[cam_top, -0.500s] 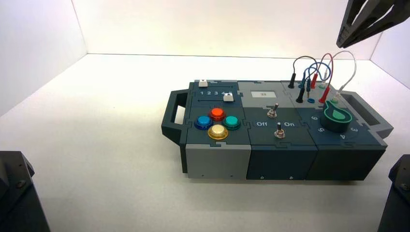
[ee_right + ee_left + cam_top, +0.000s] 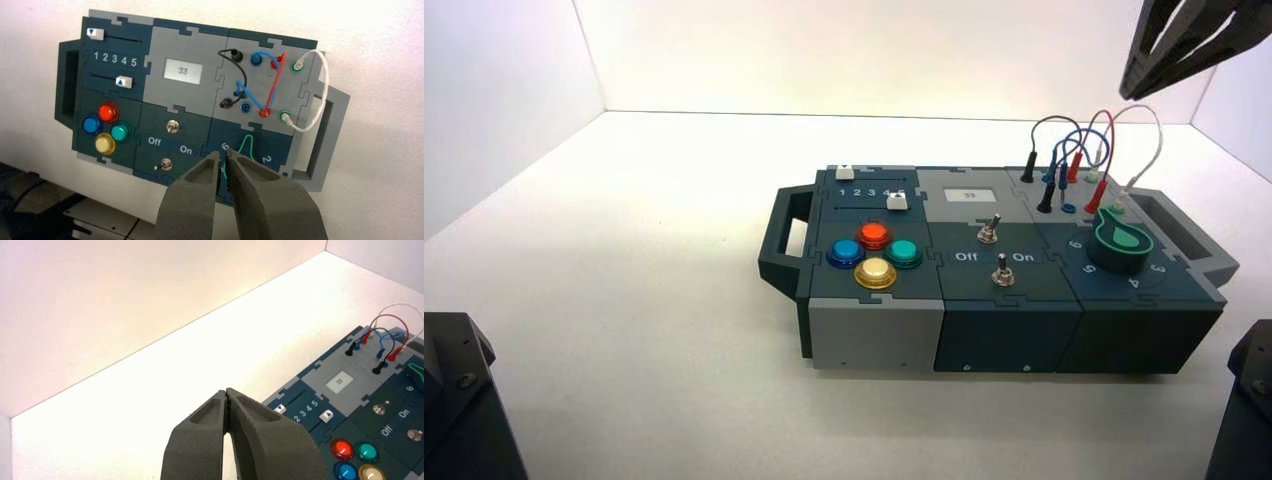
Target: Insert the blue wire.
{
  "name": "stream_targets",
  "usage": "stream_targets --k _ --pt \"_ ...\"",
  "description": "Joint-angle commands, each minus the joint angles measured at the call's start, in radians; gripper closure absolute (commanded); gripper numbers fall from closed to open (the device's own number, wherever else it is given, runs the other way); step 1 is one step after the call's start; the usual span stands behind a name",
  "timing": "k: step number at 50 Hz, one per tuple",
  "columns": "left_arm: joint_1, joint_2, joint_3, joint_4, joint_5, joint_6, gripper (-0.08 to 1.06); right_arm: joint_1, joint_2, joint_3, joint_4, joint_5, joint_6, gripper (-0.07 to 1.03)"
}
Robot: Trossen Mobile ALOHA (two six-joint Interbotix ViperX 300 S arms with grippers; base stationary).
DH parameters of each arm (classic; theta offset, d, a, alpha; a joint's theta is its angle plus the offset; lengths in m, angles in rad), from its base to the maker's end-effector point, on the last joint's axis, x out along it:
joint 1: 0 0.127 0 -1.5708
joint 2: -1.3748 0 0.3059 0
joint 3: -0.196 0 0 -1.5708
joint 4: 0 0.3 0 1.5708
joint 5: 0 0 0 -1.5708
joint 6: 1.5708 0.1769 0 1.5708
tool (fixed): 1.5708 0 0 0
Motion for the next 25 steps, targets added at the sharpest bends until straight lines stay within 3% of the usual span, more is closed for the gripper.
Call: stream_targets --k 1,11,16,25 --pt "0.008 0.043 -0.023 -0.003 -0.011 0.003 1.01 -0.069 -0.002 -0.054 -0.009 -0.032 0.015 0.9" --pt "0.008 0.146 -0.066 -0.037 0.02 -0.006 1.01 -0.252 0.044 -0.087 -0.014 -0.017 0.012 0.94" --pt "0.008 0.218 -0.097 -0.054 0.066 -0.006 1.01 -0.284 0.095 -0.106 -0.017 0.009 0.012 0.94" --pt "0.003 0.334 -0.143 -0.055 0.153 -0.003 1.01 -0.299 0.204 -0.13 -0.046 0.023 0.018 0.94"
